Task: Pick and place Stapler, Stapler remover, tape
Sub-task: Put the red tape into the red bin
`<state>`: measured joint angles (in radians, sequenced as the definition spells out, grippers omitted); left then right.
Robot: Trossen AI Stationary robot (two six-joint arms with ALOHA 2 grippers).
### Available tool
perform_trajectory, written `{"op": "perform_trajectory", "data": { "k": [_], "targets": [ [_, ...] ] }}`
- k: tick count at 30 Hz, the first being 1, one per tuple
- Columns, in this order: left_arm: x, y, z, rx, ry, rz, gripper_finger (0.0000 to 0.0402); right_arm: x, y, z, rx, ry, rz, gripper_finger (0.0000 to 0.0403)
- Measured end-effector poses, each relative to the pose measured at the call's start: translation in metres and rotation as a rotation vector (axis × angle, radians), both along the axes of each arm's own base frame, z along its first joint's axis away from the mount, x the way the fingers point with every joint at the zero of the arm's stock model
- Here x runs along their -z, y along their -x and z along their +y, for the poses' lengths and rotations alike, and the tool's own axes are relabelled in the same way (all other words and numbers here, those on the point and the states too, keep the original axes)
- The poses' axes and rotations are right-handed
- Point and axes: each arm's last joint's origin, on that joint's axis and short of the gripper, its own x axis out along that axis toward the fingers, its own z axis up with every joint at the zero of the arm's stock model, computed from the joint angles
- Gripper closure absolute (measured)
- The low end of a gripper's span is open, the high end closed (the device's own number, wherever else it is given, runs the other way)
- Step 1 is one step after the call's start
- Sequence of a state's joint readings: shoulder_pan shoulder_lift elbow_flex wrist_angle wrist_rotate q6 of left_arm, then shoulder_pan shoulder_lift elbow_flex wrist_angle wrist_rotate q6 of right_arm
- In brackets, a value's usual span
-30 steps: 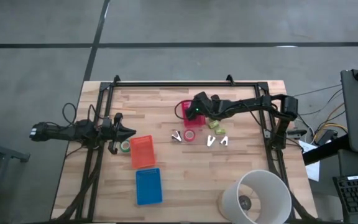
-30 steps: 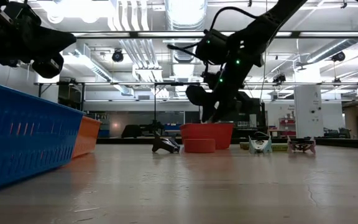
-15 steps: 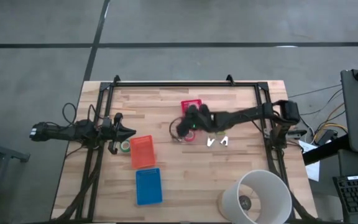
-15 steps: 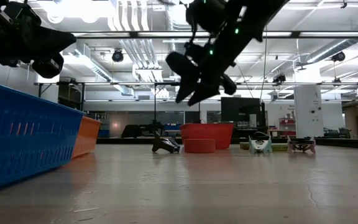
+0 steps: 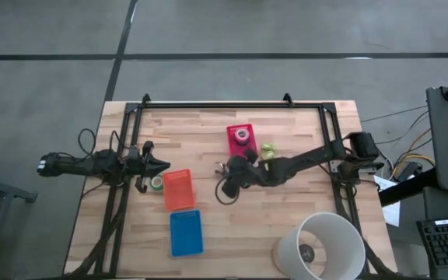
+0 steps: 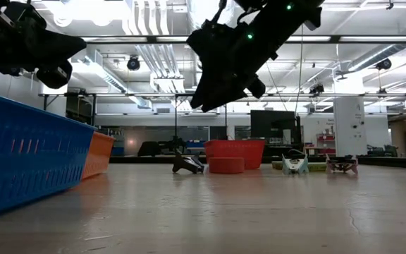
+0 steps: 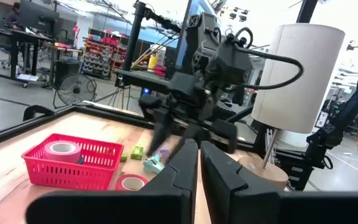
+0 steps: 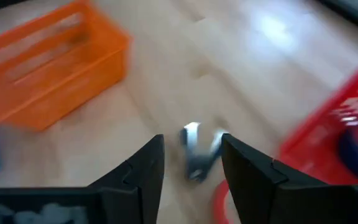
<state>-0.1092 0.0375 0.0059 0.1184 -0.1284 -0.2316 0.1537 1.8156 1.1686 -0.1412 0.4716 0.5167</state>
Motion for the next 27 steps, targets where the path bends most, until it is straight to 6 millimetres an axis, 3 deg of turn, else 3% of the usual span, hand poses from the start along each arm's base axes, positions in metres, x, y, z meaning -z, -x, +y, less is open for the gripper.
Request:
{"op": "perform_trajectory", "data": {
  "k": [16,27],
  "targets": [
    [0.0,0.0,0.0,0.0,0.0,0.0,0.0376,0.046,0.029,-0.001,-0.079,0.022,0.18,0.0275],
    [0.0,0.0,0.0,0.0,0.001,0.0,0.0376,0.05,0.03,-0.018,-0.05,0.058,0.19,0.0275]
  ]
}}
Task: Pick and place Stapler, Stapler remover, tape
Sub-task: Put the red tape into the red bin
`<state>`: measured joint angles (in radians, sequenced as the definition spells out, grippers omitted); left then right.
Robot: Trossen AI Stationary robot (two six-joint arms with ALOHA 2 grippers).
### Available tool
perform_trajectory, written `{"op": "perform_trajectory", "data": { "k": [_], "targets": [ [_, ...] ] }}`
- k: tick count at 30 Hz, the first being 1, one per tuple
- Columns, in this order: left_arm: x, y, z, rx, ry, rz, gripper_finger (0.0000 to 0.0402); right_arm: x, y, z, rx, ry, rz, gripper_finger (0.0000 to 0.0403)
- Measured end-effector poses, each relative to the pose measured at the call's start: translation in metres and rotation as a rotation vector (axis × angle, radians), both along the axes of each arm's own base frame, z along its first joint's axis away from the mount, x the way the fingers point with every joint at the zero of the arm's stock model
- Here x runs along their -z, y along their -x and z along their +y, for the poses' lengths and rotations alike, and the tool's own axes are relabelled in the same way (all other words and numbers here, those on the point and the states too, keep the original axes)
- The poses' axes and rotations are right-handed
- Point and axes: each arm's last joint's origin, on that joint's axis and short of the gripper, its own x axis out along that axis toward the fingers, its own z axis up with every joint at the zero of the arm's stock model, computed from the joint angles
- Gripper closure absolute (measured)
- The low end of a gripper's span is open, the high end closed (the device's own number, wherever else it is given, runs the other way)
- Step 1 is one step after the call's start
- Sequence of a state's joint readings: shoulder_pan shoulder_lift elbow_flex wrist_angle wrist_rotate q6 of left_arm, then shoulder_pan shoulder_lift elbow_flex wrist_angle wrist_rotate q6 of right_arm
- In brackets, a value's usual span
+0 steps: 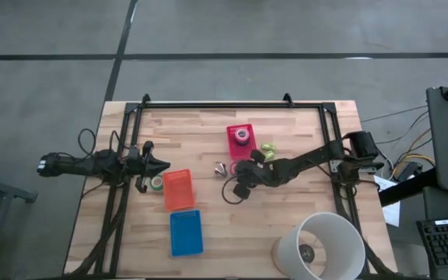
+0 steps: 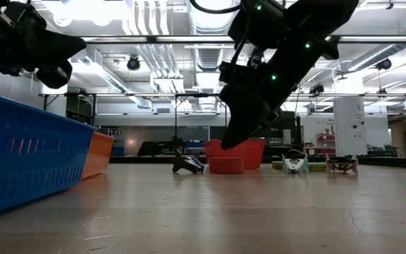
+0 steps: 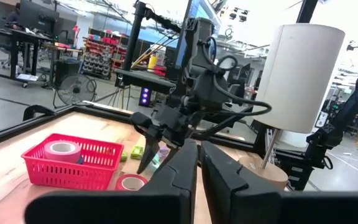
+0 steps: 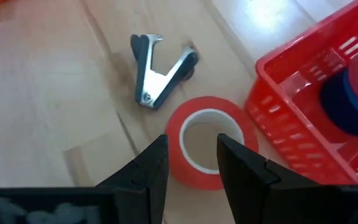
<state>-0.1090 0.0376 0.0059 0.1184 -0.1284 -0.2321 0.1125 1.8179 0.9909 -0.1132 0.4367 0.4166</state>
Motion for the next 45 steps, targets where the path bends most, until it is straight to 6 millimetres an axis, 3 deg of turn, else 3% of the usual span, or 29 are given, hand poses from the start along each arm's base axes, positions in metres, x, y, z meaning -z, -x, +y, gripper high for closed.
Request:
{"op": "perform_trajectory", "data": {
  "k": [6,24,34,39,45],
  "targets": [
    [0.0,0.0,0.0,0.0,0.0,0.0,0.0378,0.0,-0.002,-0.006,-0.044,-0.066,-0.006,0.0275],
    [0.0,0.0,0.0,0.0,0.0,0.0,0.0378,0.014,0.008,-0.009,-0.037,-0.053,0.02,0.0275],
    [0.0,0.0,0.0,0.0,0.0,0.001,0.0378,0.042,-0.022,-0.007,-0.094,-0.029,0.028,0.0275],
    [0.0,0.0,0.0,0.0,0.0,0.002,0.0376,0.035,-0.034,-0.004,-0.097,-0.043,0.069,0.0285],
    [0.0,0.0,0.0,0.0,0.0,0.002,0.0378,0.022,-0.038,-0.002,-0.085,-0.083,0.131,0.0334]
  ]
}}
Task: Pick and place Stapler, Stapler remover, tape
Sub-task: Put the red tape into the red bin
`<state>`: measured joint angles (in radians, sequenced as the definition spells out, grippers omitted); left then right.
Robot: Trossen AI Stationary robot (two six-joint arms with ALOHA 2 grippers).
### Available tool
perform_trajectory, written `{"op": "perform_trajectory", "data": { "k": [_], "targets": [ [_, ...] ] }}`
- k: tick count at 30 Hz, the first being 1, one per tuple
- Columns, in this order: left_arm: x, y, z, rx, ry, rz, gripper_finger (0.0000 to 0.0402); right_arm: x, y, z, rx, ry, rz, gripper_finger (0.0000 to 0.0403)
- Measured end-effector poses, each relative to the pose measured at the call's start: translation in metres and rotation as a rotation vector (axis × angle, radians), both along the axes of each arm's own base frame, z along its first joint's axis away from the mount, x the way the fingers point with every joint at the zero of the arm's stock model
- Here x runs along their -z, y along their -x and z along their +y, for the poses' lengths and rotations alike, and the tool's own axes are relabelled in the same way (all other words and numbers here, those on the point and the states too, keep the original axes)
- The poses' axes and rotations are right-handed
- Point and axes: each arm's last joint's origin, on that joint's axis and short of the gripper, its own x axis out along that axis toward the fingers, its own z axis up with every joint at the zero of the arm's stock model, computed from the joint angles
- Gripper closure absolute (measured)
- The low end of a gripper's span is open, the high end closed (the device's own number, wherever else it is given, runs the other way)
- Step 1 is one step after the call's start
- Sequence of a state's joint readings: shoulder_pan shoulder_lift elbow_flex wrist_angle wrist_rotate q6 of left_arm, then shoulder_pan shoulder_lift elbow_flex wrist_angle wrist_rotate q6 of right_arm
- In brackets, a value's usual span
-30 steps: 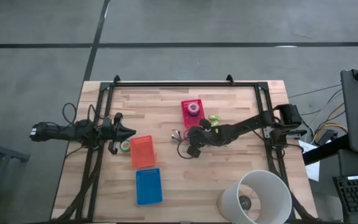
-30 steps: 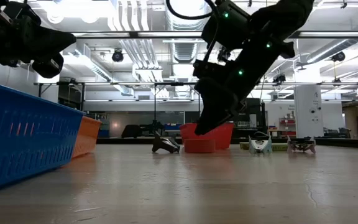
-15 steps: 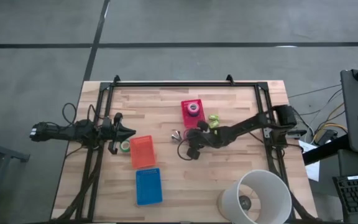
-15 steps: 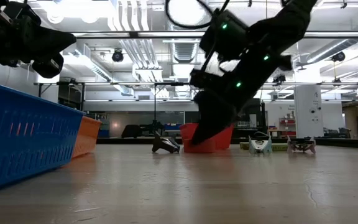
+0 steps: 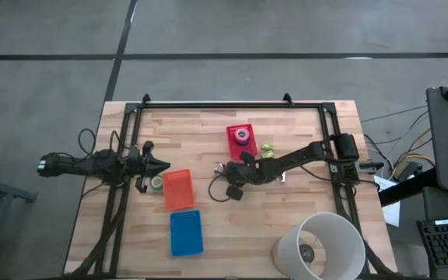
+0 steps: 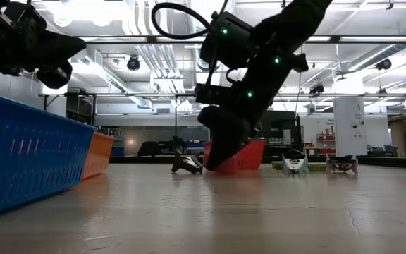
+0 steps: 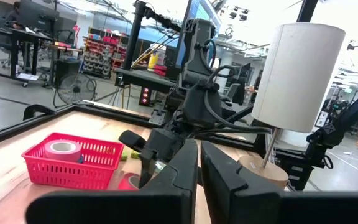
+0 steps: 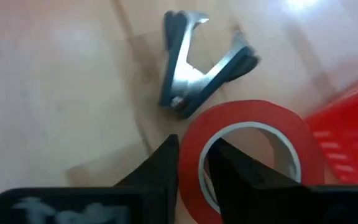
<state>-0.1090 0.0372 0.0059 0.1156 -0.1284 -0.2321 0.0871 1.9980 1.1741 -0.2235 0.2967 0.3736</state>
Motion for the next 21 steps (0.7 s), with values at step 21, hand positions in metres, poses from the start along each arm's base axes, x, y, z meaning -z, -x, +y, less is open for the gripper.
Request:
{"op": "perform_trajectory", "data": {
  "k": [21],
  "targets": [
    [0.001,0.0,0.0,0.0,-0.002,0.014,0.0378,-0.09,-0.001,-0.025,0.11,0.097,-0.189,0.0358]
  ]
}}
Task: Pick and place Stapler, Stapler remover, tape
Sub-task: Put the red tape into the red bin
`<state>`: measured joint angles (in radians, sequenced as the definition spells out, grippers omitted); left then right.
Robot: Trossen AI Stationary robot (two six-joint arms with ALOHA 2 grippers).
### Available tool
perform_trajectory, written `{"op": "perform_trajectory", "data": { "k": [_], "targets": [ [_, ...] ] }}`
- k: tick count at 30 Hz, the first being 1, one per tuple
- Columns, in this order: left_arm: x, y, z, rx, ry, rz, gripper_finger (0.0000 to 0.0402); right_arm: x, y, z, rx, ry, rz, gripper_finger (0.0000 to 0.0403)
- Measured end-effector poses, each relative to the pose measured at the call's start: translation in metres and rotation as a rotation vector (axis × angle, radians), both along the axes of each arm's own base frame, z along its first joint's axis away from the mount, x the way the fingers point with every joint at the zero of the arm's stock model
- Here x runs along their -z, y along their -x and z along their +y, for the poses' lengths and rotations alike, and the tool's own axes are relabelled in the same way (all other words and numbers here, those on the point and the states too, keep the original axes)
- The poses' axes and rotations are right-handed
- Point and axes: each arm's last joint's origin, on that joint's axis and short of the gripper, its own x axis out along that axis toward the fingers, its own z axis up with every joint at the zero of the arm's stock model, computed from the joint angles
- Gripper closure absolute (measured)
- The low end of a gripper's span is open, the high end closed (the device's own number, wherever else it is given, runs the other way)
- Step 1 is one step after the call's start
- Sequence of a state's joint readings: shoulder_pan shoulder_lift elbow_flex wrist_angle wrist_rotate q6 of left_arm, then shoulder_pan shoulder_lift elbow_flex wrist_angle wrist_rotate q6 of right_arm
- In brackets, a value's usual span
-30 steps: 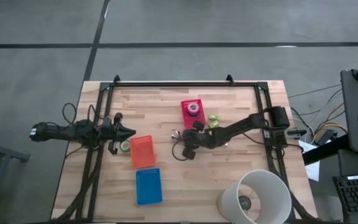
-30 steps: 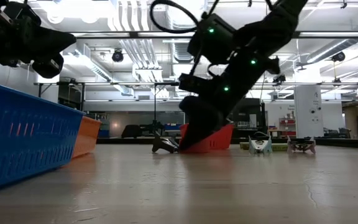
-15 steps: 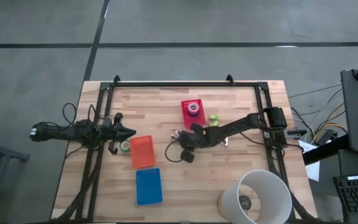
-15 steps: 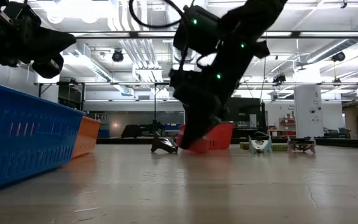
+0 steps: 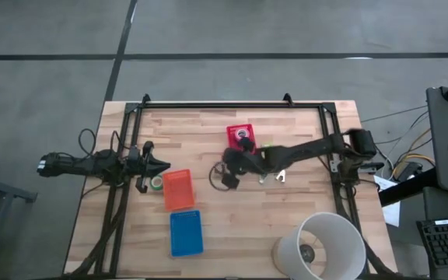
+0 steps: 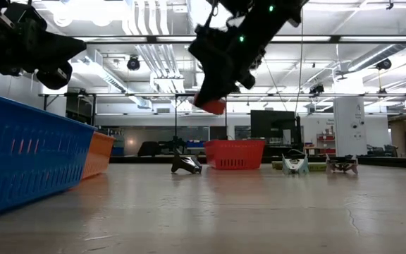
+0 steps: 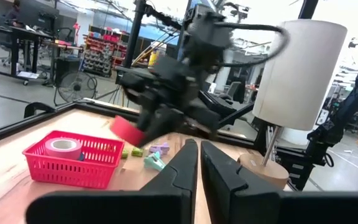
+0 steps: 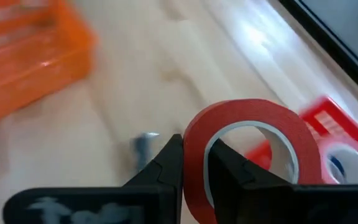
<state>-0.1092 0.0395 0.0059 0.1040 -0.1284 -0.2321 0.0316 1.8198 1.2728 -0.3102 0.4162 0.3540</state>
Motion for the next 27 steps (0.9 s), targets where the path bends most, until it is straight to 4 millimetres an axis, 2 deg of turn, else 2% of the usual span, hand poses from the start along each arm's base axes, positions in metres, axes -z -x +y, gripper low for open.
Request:
{"op": "perform_trajectory", "data": {
  "k": [6,10,18,27],
  "targets": [
    [0.001,0.0,0.0,0.0,-0.001,0.011,0.0376,0.014,0.009,-0.038,0.167,-0.126,0.032,0.0355],
    [0.001,0.0,0.0,0.0,-0.001,0.012,0.0378,0.02,0.013,-0.052,0.232,-0.2,0.026,0.0355],
    [0.001,0.0,0.0,0.0,-0.001,0.011,0.0377,0.029,0.019,-0.058,0.304,-0.27,0.024,0.0352],
    [0.001,0.0,0.0,0.0,-0.001,0.011,0.0376,0.051,0.029,-0.059,0.344,-0.29,0.049,0.0351]
  ]
}}
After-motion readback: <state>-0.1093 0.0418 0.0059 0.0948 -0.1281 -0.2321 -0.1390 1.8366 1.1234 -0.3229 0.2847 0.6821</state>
